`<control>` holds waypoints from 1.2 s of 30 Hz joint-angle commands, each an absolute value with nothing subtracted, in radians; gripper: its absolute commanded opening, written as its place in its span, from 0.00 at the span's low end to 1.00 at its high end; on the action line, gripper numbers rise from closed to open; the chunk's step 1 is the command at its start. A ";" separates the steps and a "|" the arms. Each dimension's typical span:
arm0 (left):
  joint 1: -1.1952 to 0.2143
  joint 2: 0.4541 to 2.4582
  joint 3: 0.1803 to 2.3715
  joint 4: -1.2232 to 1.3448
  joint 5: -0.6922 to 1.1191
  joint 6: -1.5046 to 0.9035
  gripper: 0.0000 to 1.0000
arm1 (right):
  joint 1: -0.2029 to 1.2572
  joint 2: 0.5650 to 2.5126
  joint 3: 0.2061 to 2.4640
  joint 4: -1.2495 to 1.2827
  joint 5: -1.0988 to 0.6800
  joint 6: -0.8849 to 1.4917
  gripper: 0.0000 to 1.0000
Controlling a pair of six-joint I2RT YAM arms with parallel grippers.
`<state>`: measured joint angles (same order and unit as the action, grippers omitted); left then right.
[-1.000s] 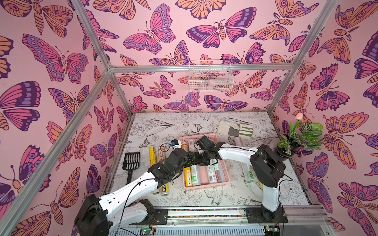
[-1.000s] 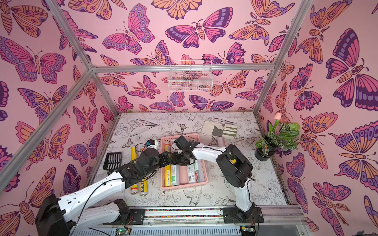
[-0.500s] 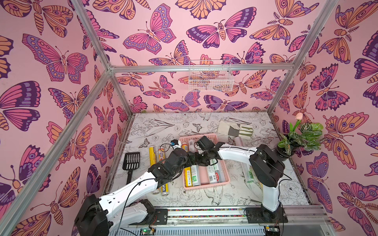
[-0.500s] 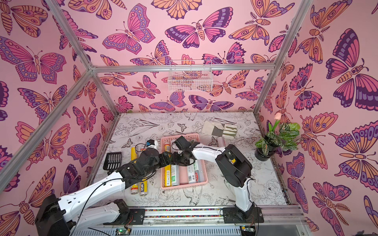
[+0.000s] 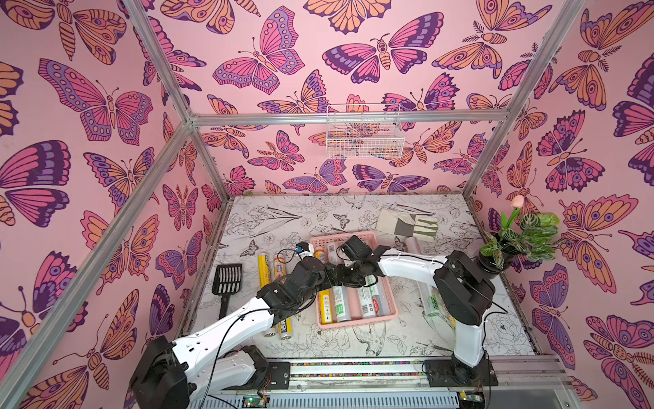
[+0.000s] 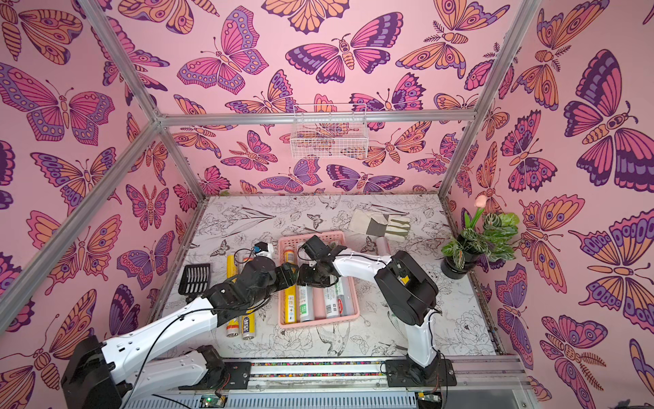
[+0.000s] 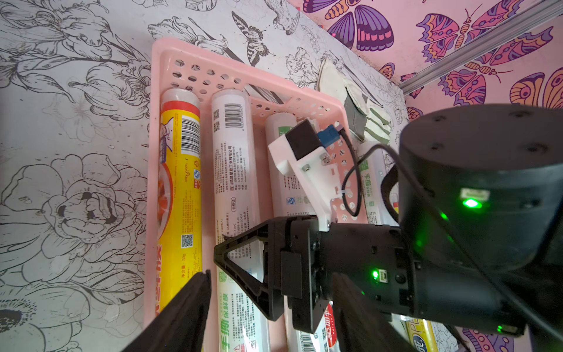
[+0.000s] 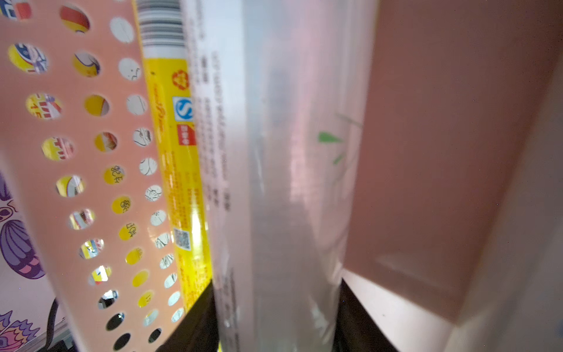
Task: Put the plastic wrap into the basket
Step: Place the plastic wrap in the basket.
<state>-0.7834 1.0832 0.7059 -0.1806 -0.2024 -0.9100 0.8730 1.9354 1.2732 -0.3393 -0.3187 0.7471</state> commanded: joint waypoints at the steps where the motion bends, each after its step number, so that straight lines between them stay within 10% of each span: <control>1: -0.775 1.089 0.715 -0.192 -0.206 -0.908 0.68 | 0.874 1.868 1.266 -0.268 -0.334 0.733 0.54; 22: -0.774 1.090 0.729 -0.191 -0.196 -0.903 0.68 | 0.872 1.826 1.238 -0.238 -0.322 0.752 0.57; 36: -0.775 1.162 0.836 -0.117 -0.035 -0.805 0.70 | 0.765 1.363 1.078 -0.498 0.169 0.629 0.54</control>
